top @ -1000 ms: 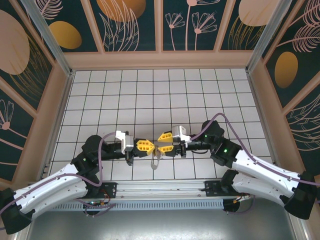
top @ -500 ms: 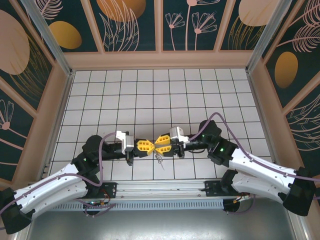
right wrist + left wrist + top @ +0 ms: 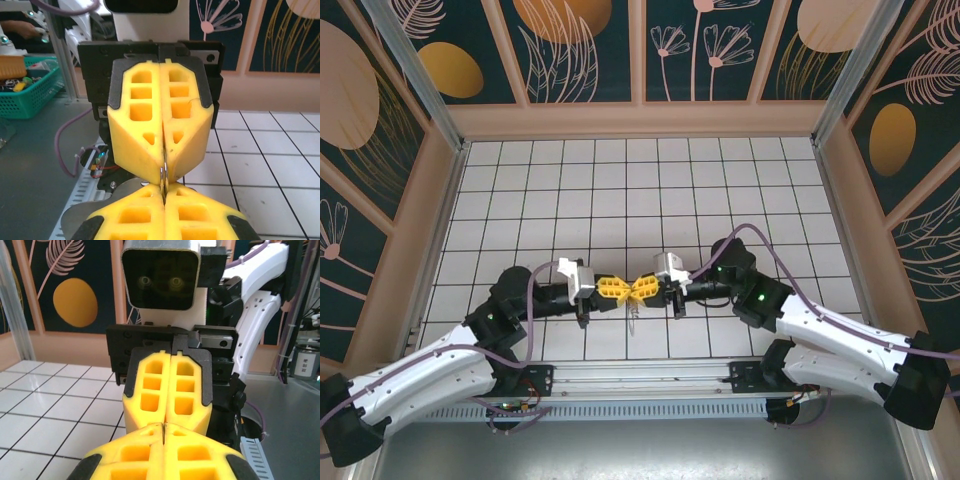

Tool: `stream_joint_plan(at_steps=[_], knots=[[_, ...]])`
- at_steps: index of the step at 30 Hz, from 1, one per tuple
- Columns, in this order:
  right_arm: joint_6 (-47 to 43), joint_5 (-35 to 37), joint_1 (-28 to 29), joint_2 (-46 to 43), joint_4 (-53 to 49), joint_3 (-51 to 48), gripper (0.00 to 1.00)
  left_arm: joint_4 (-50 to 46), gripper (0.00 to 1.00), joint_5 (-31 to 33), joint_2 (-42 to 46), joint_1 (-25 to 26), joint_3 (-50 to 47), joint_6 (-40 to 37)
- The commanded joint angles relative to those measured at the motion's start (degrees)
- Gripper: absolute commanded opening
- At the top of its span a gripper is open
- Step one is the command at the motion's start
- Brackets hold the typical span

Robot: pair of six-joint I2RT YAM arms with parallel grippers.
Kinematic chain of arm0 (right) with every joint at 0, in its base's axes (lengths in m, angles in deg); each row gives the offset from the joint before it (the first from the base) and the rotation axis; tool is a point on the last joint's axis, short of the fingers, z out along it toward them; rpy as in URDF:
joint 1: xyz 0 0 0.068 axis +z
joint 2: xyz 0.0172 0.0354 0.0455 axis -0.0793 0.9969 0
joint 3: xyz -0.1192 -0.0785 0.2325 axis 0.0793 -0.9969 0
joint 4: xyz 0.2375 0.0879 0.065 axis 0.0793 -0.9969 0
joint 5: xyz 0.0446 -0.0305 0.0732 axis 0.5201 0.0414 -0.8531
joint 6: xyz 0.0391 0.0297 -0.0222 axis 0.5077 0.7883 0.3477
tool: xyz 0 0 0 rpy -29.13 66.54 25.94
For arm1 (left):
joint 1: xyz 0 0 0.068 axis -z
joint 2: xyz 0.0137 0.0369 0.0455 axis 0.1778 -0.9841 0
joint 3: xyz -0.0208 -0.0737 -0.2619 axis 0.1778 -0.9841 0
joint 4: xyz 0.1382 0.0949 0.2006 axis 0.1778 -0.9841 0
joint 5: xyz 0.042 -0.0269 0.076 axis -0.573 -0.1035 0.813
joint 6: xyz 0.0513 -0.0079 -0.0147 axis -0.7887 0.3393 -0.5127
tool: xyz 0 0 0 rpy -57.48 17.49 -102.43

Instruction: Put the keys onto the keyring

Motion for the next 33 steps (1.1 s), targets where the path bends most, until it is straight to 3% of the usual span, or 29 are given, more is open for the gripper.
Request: stream_joint_plan(at_steps=[1, 4, 13, 19, 22, 26, 33], knots=[[-2.49, 4.11, 0.52, 0.05, -1.71, 3.85, 0.0, -6.51, 0.09, 0.71, -1.05, 0.62, 3.32, -1.45], [-4.16, 5.78, 0.63, 0.35, -5.25, 5.39, 0.0, -9.12, 0.14, 2.47, -1.68, 0.59, 4.6, -1.47], [-8.09, 10.13, 1.82, 2.22, -14.58, 10.46, 0.0, -17.41, 0.11, 6.26, -6.37, 0.6, 8.62, -2.14], [-9.61, 15.26, 3.9, 4.43, -19.4, 13.31, 0.0, -20.71, 0.2, 5.49, -6.68, 0.6, 9.43, -2.54], [-9.71, 14.9, 4.3, 4.23, -19.85, 13.83, 0.0, -22.18, 0.16, 5.08, -7.01, 0.54, 9.96, -2.67], [-9.53, 13.86, 4.39, 3.08, -19.34, 13.91, 0.0, -21.53, 0.0, 4.19, -6.57, 0.61, 9.72, -2.49], [-9.29, 13.69, 4.36, 1.35, -19.16, 13.53, 0.0, -13.62, 0.0, 1.97, -2.14, 0.62, 6.24, 0.61]])
